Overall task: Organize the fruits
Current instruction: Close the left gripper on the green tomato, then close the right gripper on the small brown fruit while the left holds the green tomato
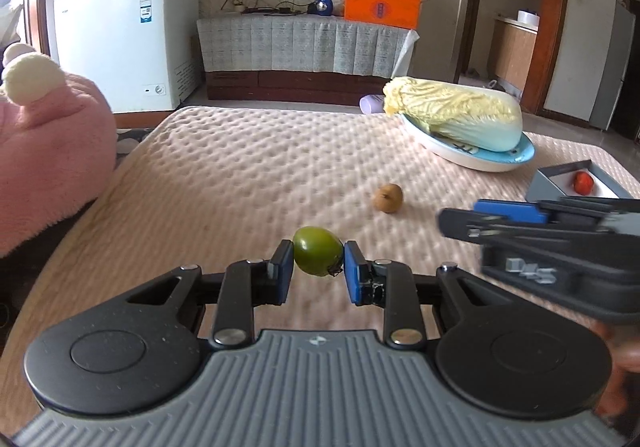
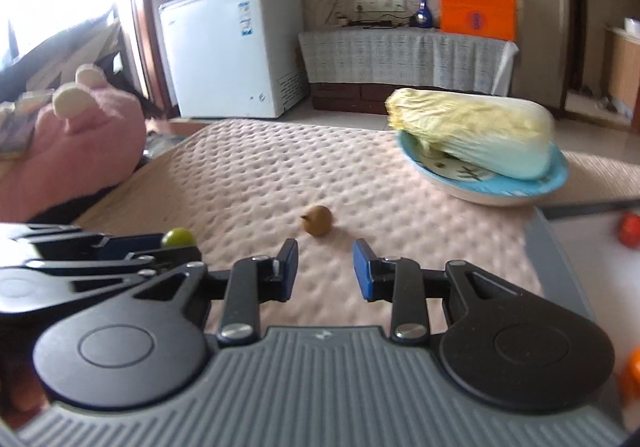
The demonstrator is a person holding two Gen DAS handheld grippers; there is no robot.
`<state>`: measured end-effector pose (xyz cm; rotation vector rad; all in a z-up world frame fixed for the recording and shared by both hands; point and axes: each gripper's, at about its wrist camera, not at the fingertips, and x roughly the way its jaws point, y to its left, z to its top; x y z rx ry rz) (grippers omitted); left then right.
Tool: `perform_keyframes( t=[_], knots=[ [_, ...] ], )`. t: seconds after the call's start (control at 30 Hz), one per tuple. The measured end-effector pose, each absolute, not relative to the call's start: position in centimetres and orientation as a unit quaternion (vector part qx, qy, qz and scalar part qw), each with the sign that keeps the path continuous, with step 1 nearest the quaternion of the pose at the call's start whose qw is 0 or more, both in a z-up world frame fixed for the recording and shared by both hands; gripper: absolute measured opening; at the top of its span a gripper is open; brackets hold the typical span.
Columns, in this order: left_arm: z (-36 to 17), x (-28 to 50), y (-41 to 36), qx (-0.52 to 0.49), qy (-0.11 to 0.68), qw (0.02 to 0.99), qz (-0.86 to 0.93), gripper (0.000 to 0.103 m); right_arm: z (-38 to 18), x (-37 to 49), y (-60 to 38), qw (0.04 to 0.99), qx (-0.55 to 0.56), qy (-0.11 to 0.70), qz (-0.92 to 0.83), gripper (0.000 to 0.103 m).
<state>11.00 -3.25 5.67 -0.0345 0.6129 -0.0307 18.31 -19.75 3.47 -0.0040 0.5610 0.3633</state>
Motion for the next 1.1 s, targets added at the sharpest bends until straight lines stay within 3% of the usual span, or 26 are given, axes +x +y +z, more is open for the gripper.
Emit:
perform_keyframes(
  t=[0.67, 0.93, 1.1],
  knots=[
    [6.2, 10.6, 0.5, -0.046, 0.294, 0.955, -0.005, 0.032, 0.5, 24.9, -16.0, 0.943, -0.02, 0.302, 0.138, 0.036],
    [6.2, 10.6, 0.8, -0.047, 0.293, 0.955, 0.0, 0.032, 0.6, 25.2, -16.4, 0.942, -0.014, 0.305, 0.139, 0.027],
    [6.3, 10.4, 0.7, -0.041, 0.291, 0.956, -0.006, 0.032, 1.5, 23.6, -17.4, 0.938, -0.027, 0.312, 0.15, 0.027]
  ],
)
